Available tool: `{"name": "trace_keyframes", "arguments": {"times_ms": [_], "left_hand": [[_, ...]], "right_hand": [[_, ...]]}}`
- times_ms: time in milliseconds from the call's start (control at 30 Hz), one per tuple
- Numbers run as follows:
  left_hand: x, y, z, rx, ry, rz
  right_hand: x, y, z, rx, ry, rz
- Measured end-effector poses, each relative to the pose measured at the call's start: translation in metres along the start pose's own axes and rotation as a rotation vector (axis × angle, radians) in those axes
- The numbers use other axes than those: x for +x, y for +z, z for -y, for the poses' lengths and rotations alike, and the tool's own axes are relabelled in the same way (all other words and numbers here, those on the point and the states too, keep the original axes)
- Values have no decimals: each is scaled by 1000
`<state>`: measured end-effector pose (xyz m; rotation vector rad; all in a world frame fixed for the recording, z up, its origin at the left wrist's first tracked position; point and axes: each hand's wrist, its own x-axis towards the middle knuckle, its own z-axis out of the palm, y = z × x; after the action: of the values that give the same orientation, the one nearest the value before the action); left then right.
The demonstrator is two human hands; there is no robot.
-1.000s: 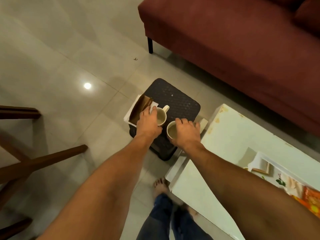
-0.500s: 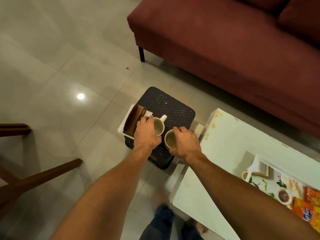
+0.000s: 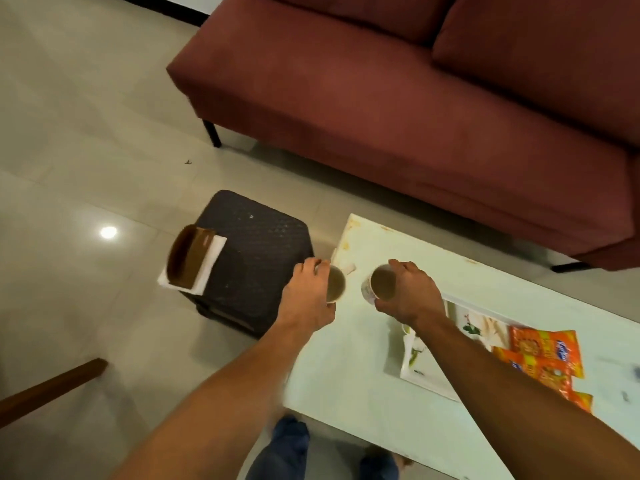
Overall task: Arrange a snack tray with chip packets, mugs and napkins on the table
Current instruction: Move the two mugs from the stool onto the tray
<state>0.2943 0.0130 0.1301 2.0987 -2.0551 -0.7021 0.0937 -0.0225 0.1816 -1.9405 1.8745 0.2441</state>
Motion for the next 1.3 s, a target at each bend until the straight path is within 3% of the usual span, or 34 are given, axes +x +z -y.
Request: {"name": "trace_keyframes", "arguments": {"times_ms": [467,767,1300], "left_hand": [[-50,151,-228,30,456,232],[-56,220,-279,13,548,284],[-52,261,-292,51,603,321]], "right_hand": [[-36,-4,-269,4,120,59],[-17,36,-334,23,71,47],[-5,71,-369,24,-7,32]]}}
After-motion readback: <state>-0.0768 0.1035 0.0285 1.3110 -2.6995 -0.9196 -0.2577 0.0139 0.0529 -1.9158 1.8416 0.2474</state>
